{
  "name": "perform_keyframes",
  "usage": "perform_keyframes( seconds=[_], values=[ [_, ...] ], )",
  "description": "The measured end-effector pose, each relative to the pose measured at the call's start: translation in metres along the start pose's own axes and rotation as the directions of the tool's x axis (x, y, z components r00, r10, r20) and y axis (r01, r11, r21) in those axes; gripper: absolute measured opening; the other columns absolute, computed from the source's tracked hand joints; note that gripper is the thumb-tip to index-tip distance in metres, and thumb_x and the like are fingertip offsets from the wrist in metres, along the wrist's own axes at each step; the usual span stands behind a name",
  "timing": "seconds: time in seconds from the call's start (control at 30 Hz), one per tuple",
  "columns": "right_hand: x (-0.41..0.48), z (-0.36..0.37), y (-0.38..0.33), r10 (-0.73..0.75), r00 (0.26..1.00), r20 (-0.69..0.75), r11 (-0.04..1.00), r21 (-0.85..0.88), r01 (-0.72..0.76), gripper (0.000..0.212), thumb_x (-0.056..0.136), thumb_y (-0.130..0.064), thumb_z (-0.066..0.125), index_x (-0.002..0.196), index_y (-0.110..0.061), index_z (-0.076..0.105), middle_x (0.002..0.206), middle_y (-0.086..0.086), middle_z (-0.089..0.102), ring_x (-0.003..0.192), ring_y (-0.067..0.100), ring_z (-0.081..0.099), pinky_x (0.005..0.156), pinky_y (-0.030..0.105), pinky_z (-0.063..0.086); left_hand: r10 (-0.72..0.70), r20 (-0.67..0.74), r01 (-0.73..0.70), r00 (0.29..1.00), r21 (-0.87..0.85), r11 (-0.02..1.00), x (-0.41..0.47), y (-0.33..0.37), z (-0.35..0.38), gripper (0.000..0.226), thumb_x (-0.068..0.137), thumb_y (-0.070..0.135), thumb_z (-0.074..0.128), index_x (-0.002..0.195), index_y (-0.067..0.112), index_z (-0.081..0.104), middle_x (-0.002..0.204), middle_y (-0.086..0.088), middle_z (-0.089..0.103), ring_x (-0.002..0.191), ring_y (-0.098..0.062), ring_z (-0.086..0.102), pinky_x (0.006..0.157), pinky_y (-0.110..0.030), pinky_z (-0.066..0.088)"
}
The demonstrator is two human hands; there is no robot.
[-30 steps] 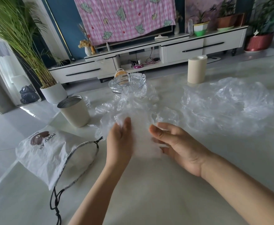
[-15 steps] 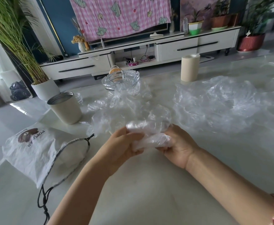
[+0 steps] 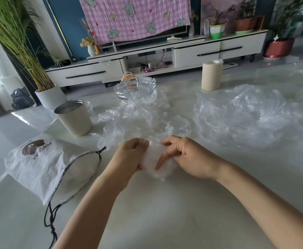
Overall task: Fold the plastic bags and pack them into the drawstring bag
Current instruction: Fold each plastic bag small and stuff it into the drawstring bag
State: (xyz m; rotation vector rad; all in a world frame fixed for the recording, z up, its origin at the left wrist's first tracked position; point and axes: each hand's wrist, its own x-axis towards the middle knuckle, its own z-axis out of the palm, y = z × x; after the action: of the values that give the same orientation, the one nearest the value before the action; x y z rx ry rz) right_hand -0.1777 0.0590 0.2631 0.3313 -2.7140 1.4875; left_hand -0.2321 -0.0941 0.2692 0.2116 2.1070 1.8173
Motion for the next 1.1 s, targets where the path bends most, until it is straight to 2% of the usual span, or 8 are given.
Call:
perform_keyframes(
  seconds=[0.13,0.2,0.3,0.43,0.63,0.77,0.93,1.1],
  values=[
    [-0.004,-0.011,-0.001,0.016,0.985,-0.174,0.978,-0.201,-0.052,0.048,0.078,0.014,0.039,0.078,-0.018,0.075,0.099,-0.007,0.063,0.098,0.008,0.058,0.076,0.0,0.036,0.193,-0.2,-0.156,0.961,0.187,0.97,0.008,0.003,-0.009,0.021,0.098,0.019,0.046,0.08,0.016,0.057,0.07,-0.001,0.053,0.06,-0.012,0.047,0.06,-0.025,0.044],
    [-0.004,-0.014,-0.006,0.019,0.935,-0.353,1.0,-0.002,-0.021,0.039,0.08,0.012,0.049,0.083,-0.02,0.071,0.096,-0.004,0.065,0.092,0.006,0.059,0.078,0.006,0.039,0.293,-0.187,-0.24,0.938,0.261,0.935,0.007,0.006,-0.011,0.022,0.097,0.019,0.046,0.078,0.019,0.056,0.066,0.004,0.051,0.057,-0.009,0.044,0.053,-0.018,0.039],
    [-0.003,-0.007,-0.013,0.13,0.981,-0.146,0.909,0.413,-0.059,0.032,0.082,-0.016,0.067,0.112,-0.023,0.058,0.107,-0.006,0.065,0.098,0.003,0.061,0.088,0.017,0.046,0.376,-0.061,-0.346,0.924,0.281,0.895,0.003,0.006,-0.002,0.022,0.096,0.016,0.047,0.076,0.019,0.056,0.066,0.004,0.05,0.061,-0.01,0.043,0.056,-0.025,0.037],
    [-0.003,0.007,-0.009,0.166,0.983,-0.084,0.947,0.29,-0.135,0.016,0.081,-0.017,0.072,0.087,-0.008,0.059,0.075,-0.002,0.059,0.067,0.009,0.055,0.066,0.026,0.046,0.46,-0.022,-0.421,0.888,0.367,0.83,-0.001,0.004,0.005,0.031,0.096,0.023,0.048,0.07,0.007,0.05,0.06,0.003,0.041,0.056,-0.01,0.033,0.052,-0.025,0.029],
    [-0.003,0.01,-0.011,-0.011,0.994,-0.109,0.989,0.144,0.027,0.016,0.068,-0.023,0.081,0.07,-0.029,0.067,0.123,-0.013,0.051,0.112,0.0,0.045,0.091,0.002,0.03,0.098,-0.029,-0.089,0.995,0.221,0.971,-0.004,0.012,0.0,0.029,0.094,0.019,0.052,0.066,0.015,0.058,0.053,0.005,0.051,0.05,-0.011,0.045,0.045,-0.019,0.035],
    [-0.005,0.011,-0.014,-0.047,0.998,-0.034,0.871,0.487,0.058,0.019,0.065,-0.019,0.073,0.084,-0.014,0.073,0.117,-0.011,0.065,0.11,0.001,0.058,0.095,0.015,0.043,-0.197,0.241,0.191,0.95,0.046,0.98,-0.02,0.014,0.0,0.037,0.095,0.007,0.04,0.067,0.011,0.063,0.053,-0.003,0.058,0.041,-0.011,0.053,0.038,-0.016,0.041],
    [-0.001,0.01,-0.011,0.005,0.951,-0.31,0.916,0.382,0.119,0.027,0.08,-0.007,0.069,0.058,-0.02,0.062,0.053,-0.013,0.054,0.054,-0.003,0.047,0.057,0.012,0.038,-0.034,0.057,0.027,0.998,0.124,0.992,-0.01,0.007,0.005,0.024,0.098,0.015,0.042,0.088,0.009,0.063,0.072,-0.007,0.063,0.055,-0.01,0.06,0.047,-0.018,0.047],
    [0.002,0.009,-0.007,0.088,0.958,-0.272,0.918,0.395,0.028,0.014,0.088,-0.009,0.061,0.077,-0.001,0.059,0.071,0.011,0.057,0.071,0.015,0.054,0.068,0.034,0.051,0.04,0.162,-0.051,0.986,0.063,0.997,-0.007,0.007,0.003,0.037,0.085,0.037,0.057,0.102,0.005,0.064,0.088,-0.013,0.068,0.078,-0.018,0.066,0.063,-0.026,0.054]
  ],
)
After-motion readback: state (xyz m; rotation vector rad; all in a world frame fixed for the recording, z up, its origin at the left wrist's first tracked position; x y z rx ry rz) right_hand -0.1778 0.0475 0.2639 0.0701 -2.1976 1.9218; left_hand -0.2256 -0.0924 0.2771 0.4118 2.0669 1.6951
